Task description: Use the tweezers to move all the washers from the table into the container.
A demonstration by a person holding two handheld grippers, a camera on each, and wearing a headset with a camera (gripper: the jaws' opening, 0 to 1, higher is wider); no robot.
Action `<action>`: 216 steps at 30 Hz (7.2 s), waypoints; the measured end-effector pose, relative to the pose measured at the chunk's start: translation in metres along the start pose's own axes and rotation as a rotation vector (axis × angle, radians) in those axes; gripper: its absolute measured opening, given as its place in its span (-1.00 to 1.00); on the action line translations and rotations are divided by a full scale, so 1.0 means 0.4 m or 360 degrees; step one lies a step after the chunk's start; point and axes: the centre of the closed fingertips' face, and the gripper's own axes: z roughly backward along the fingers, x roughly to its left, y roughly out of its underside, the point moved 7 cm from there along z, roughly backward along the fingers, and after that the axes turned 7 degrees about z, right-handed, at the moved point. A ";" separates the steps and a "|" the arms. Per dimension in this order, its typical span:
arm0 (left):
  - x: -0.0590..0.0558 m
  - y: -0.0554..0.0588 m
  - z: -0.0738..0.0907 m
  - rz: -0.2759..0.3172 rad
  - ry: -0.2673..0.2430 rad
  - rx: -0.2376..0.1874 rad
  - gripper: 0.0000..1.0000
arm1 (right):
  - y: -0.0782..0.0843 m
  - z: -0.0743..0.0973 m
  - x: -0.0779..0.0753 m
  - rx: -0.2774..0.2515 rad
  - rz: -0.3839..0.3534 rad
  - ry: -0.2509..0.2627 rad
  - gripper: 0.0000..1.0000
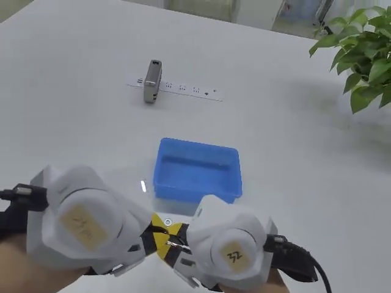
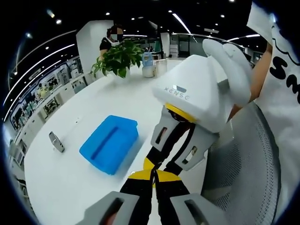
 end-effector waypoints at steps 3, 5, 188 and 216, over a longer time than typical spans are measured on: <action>-0.001 -0.015 0.010 -0.0018 -0.0004 -0.0010 -1.00 | -0.009 0.016 -0.005 -0.0011 0.0014 0.0018 -0.93; -0.003 -0.024 0.015 -0.0038 -0.0005 -0.0011 -1.00 | -0.014 0.023 -0.007 -0.0014 0.0015 0.0021 -0.93; 0.085 -0.032 -0.043 -0.0050 -0.0194 -0.0022 -1.00 | -0.009 -0.047 -0.103 -0.0017 -0.0078 0.0229 -0.93; 0.108 -0.132 -0.004 -0.0204 -0.0291 -0.0203 -1.00 | -0.088 0.043 -0.175 -0.0095 -0.0030 0.0391 -0.95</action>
